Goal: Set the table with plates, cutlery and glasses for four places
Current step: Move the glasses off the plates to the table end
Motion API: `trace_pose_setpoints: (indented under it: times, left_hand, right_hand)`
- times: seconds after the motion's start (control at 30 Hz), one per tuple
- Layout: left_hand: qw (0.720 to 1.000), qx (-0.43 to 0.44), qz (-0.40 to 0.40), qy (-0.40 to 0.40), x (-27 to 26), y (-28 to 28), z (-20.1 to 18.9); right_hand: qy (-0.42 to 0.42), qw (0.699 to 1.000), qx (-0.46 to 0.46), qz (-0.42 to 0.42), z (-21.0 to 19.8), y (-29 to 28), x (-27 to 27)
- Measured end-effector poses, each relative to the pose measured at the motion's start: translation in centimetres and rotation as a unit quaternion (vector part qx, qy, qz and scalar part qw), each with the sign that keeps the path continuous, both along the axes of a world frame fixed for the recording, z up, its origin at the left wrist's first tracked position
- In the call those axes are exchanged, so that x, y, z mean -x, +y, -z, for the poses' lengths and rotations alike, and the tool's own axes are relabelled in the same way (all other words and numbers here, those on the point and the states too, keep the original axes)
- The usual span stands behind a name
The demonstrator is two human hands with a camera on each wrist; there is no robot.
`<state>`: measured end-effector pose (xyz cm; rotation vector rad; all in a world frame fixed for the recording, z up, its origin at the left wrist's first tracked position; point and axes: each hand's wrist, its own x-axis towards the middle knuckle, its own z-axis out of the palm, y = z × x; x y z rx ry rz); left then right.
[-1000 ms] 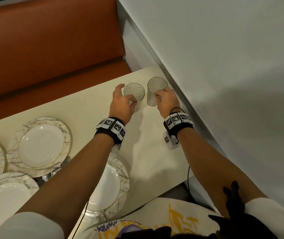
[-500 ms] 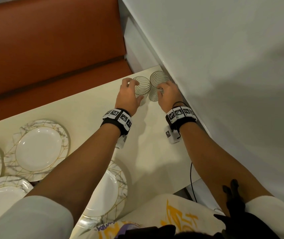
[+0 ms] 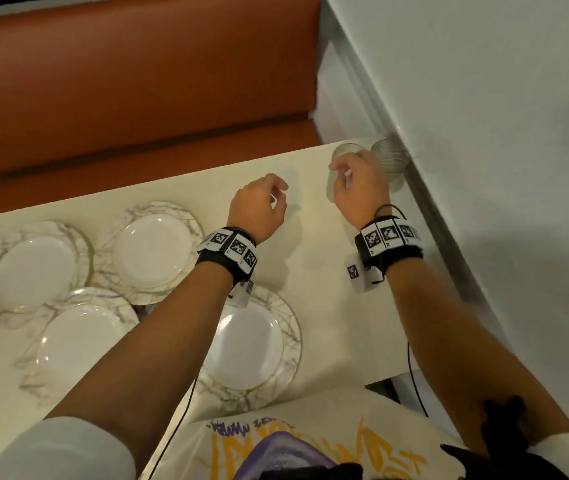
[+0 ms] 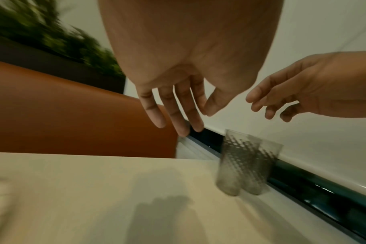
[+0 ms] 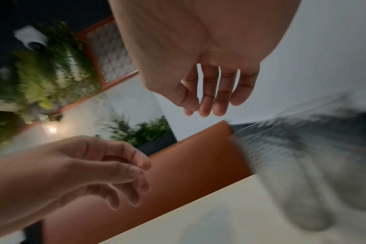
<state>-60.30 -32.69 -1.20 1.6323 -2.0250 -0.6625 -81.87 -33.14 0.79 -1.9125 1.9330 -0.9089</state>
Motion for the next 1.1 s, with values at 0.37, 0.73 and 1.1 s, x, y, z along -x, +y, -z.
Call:
trace_pose_setpoints:
  times: [0.37,0.73,1.1]
  left_hand:
    - [0.979,-0.049,-0.190,0.056,-29.6,12.7,1.2]
    - [0.920,0.084,-0.378,-0.065,-58.8,22.9,-0.5]
    - [0.919,-0.148,-0.344,-0.124,-69.5,20.0,0.1]
  right_hand:
    - [-0.049,0.958,-0.078,-0.270,0.4,6.0,-31.9]
    - [-0.005,0.888,-0.152,-0.434,3.3,13.9,-62.3]
    - [0.151,0.838,-0.101,-0.514,5.8,15.9,-73.2]
